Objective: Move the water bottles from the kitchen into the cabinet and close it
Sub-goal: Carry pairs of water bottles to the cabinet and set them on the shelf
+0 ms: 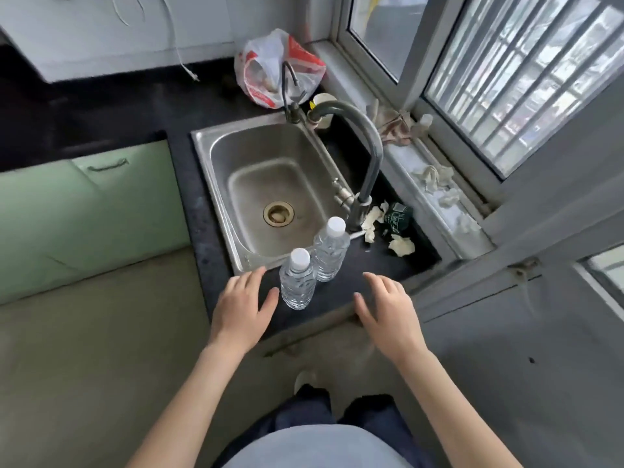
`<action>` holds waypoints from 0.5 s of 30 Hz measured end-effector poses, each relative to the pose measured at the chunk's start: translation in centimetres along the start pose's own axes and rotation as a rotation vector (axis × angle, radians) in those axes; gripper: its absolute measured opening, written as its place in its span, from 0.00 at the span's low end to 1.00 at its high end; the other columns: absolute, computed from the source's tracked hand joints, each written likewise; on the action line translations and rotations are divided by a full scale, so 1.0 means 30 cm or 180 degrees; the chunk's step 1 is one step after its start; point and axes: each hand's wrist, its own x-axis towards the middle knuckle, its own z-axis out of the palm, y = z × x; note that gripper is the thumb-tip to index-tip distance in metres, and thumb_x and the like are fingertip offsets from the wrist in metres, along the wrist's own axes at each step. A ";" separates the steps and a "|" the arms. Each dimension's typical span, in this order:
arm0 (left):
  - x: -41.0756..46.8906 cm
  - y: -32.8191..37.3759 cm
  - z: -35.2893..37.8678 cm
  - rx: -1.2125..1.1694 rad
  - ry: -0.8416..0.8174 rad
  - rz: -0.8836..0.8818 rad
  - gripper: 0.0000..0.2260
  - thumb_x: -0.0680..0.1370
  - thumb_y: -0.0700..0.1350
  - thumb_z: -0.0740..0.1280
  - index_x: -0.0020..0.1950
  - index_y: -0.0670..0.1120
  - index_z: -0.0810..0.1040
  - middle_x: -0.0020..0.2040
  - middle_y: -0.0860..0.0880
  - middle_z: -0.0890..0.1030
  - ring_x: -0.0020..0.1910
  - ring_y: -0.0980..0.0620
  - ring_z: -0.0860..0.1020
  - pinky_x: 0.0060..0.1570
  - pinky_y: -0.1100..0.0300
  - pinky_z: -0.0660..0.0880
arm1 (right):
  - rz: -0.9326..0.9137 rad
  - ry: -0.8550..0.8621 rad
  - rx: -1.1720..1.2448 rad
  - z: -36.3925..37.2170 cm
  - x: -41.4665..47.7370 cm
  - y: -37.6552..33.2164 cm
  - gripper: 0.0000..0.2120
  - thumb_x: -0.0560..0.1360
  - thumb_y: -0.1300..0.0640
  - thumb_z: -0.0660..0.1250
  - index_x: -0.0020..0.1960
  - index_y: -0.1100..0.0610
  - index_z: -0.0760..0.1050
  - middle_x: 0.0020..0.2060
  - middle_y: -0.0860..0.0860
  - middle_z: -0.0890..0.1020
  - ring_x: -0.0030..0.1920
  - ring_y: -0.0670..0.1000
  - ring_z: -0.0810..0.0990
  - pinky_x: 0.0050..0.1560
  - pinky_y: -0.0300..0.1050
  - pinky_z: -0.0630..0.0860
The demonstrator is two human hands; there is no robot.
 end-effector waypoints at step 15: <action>-0.012 0.235 0.286 -0.0918 0.0609 -0.1917 0.47 0.63 0.51 0.81 0.76 0.44 0.60 0.73 0.46 0.68 0.71 0.46 0.68 0.68 0.54 0.67 | -0.1325 -0.1616 0.0868 0.039 0.461 0.180 0.46 0.66 0.51 0.79 0.76 0.51 0.58 0.71 0.44 0.68 0.71 0.44 0.64 0.69 0.42 0.65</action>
